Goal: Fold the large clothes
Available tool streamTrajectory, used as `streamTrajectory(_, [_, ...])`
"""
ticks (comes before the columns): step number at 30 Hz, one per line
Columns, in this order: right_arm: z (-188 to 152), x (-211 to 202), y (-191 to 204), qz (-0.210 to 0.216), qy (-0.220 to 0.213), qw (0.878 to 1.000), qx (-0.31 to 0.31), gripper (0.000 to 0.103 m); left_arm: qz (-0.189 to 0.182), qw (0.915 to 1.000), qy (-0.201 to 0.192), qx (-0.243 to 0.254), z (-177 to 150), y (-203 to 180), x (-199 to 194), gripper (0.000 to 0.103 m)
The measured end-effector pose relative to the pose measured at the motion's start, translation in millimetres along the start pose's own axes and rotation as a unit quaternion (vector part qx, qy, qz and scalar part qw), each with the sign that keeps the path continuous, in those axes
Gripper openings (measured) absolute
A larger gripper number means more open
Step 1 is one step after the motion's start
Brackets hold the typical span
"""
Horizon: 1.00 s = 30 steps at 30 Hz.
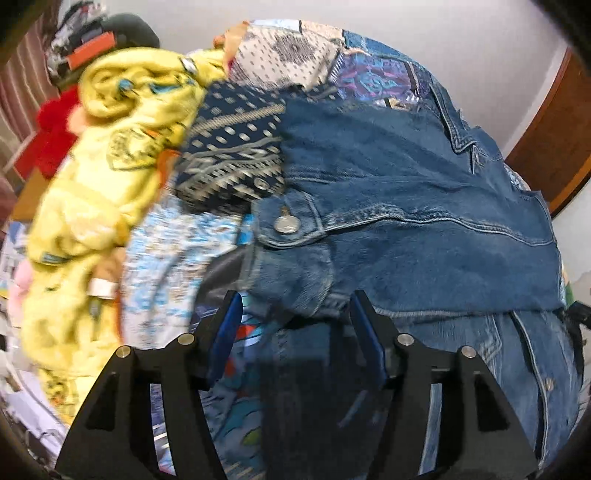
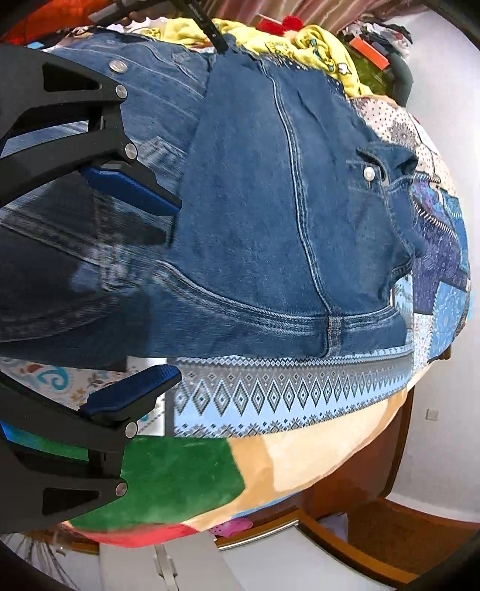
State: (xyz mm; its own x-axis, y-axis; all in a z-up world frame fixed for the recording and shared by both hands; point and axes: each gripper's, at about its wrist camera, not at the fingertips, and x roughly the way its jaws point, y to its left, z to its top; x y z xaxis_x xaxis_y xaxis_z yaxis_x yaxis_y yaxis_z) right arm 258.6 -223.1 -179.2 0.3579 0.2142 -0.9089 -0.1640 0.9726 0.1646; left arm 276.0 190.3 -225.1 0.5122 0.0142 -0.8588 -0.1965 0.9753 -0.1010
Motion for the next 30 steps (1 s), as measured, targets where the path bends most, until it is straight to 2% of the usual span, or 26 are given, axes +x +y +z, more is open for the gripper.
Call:
streamTrajectory(3, [-5.1, -17.2, 1.2, 0.004, -0.016, 1.0, -0.004, 0.08, 0.019, 0.9995, -0.022, 0.015, -4.6, 2.7, -28.8, 0.06])
streamTrajectory(6, [-10.5, -37.1, 3.2, 0.005, -0.036, 0.999, -0.007, 0.08, 0.029, 0.9983, -0.041, 0.029, -8.4, 2.5, -57.1, 0.069])
streamTrajectory(7, [-11.9, -41.8, 3.3, 0.006, -0.04, 0.999, -0.007, 0.08, 0.029, 0.9979, -0.048, 0.031, -11.5, 1.7, -67.5, 0.073])
streamTrajectory(12, [-32.1, -69.8, 3.7, 0.016, -0.067, 0.998, -0.002, 0.08, 0.017, 0.9978, -0.056, 0.032, -29.2, -2.5, -91.0, 0.078])
streamTrajectory(18, [-62.4, -79.8, 1.2, 0.023, -0.071, 0.997, 0.006, 0.081, -0.005, 0.9992, -0.037, 0.009, -65.7, -3.9, -98.8, 0.08])
streamTrajectory(23, [-92.3, -76.1, -1.1, 0.031, -0.056, 0.998, 0.025, 0.081, -0.034, 0.9991, -0.001, -0.025, -101.5, 3.2, -91.7, 0.08])
streamTrajectory(28, [-118.1, -61.7, -3.4, 0.044, -0.029, 0.997, 0.048, 0.081, -0.082, 0.9922, 0.042, -0.084, -130.9, 15.1, -77.7, 0.08])
streamTrajectory(30, [-125.9, -57.5, -4.8, 0.05, -0.024, 0.997, 0.059, 0.081, -0.105, 0.9882, 0.048, -0.102, -140.2, 16.3, -75.8, 0.079])
